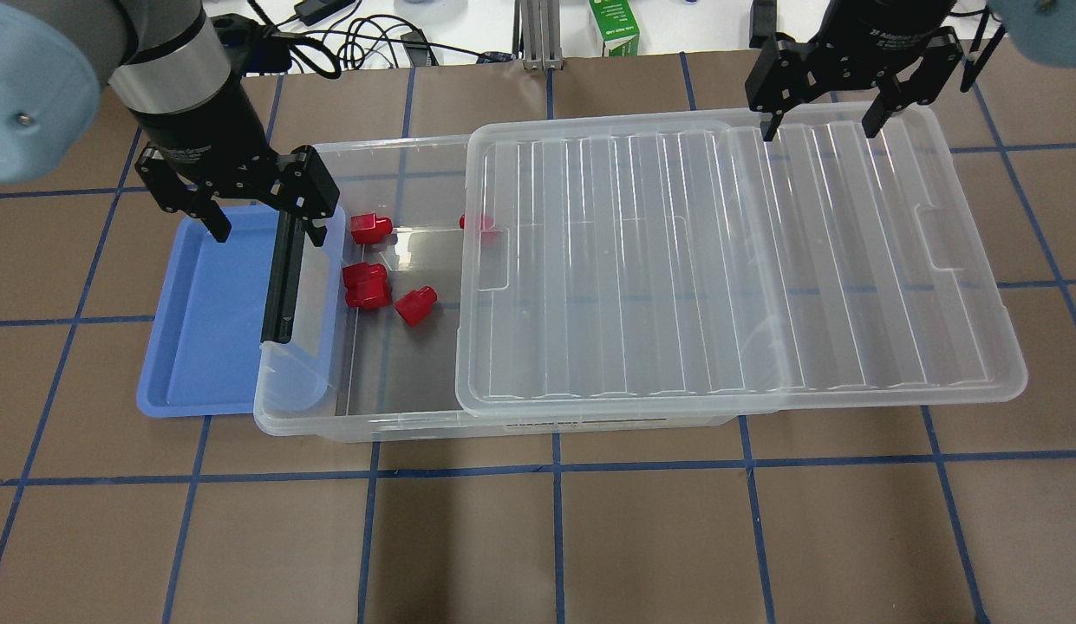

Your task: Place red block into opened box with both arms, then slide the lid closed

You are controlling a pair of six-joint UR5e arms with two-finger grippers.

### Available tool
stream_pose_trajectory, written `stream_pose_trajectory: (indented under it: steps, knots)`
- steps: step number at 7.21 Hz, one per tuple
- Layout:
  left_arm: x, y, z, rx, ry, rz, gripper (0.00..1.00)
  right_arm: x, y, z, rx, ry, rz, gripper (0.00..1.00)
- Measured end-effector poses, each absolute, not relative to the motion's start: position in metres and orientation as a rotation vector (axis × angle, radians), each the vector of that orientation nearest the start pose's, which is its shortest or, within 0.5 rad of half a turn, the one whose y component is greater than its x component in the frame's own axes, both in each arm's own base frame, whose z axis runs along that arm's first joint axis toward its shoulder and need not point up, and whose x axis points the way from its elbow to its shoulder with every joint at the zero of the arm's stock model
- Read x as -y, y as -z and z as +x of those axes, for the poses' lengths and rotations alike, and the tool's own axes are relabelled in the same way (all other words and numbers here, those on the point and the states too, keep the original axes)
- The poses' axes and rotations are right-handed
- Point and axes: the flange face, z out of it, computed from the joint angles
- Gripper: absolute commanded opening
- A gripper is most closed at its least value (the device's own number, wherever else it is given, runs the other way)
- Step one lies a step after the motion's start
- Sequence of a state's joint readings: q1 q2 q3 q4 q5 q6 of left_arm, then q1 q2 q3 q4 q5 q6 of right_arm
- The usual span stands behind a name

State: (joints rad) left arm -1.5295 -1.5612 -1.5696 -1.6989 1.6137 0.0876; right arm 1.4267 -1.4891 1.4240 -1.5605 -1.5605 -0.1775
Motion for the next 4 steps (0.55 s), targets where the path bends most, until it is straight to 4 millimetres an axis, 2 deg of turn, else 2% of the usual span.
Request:
stream_pose_trajectory:
  steps: [2,3,4]
  knots:
    - [0.459,-0.479,-0.106,-3.103,-0.189,0.053,1.00,0.545,-0.520,-0.042,-3.152,0.101,-0.135,1.00]
    - [0.449,-0.475,-0.107,-3.103,-0.183,0.022,1.00,0.539,-0.519,-0.093,-3.156,0.094,-0.103,1.00]
    - [0.443,-0.473,-0.108,-3.103,-0.164,-0.013,1.00,0.530,-0.514,-0.133,-3.153,0.074,-0.090,1.00]
